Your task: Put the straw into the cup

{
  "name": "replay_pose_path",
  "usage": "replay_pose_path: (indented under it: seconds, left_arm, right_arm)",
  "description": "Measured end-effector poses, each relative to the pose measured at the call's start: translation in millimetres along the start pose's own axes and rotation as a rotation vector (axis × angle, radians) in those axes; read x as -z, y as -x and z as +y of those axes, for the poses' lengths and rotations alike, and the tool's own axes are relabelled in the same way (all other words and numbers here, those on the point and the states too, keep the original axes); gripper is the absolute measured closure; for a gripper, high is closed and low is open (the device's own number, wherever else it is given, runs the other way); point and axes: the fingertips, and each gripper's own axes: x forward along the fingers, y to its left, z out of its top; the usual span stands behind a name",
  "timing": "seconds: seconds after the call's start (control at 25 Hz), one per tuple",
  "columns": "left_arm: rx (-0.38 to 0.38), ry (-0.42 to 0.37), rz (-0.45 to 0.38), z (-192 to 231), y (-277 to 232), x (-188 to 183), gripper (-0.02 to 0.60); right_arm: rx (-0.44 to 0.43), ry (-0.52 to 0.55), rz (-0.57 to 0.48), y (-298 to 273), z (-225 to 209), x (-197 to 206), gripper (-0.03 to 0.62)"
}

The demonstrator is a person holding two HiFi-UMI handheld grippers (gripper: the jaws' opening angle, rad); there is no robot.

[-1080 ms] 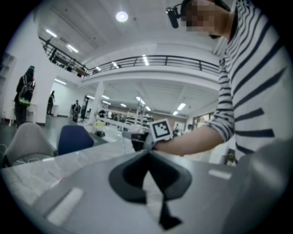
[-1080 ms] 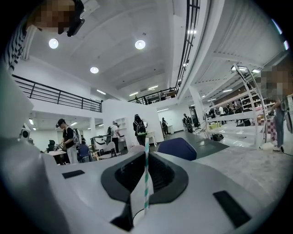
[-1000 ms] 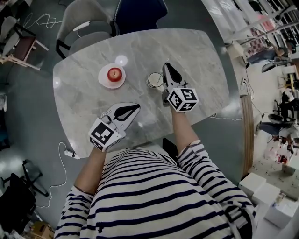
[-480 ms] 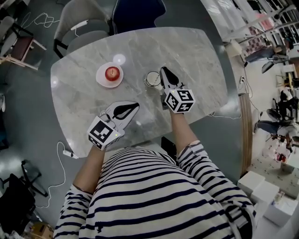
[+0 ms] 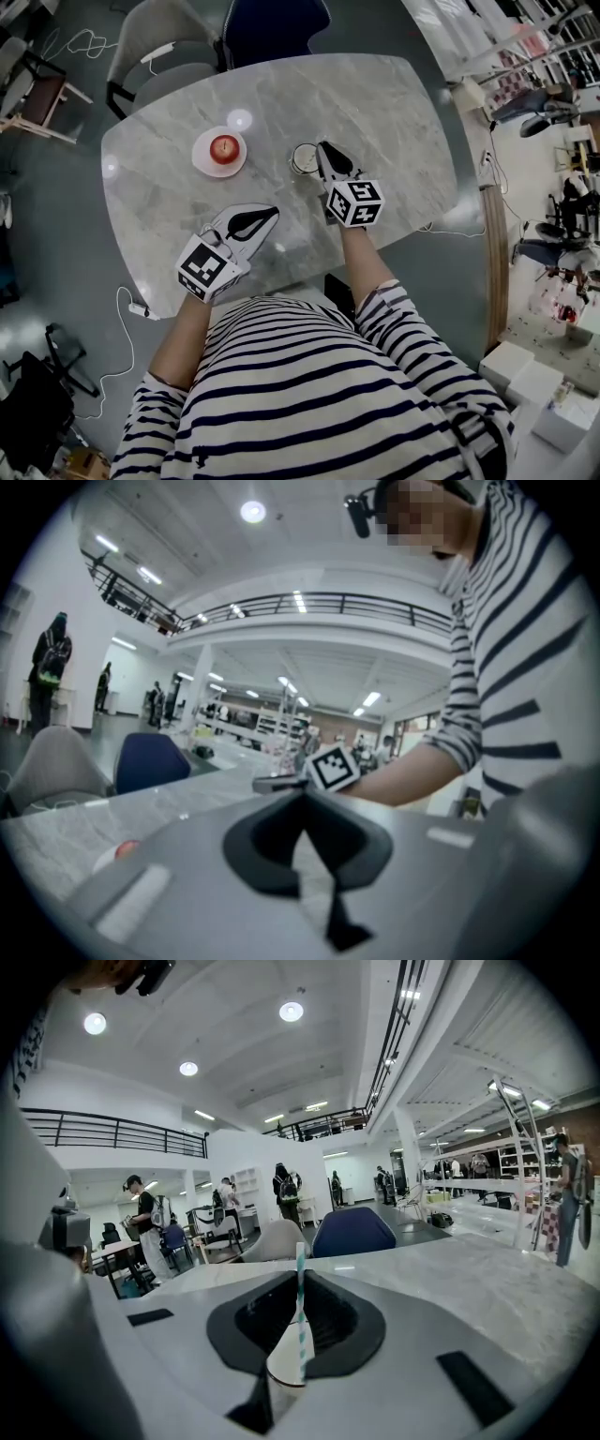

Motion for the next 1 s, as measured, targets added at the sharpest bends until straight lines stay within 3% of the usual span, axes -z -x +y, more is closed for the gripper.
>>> replay_pose_path:
  seconds: [1.0]
  left_arm:
    - [0.015, 0.004, -0.017, -6, 0, -2, 0.575]
  right_arm:
    - [0.035, 0.016, 0.058, 9, -5, 2, 0.585]
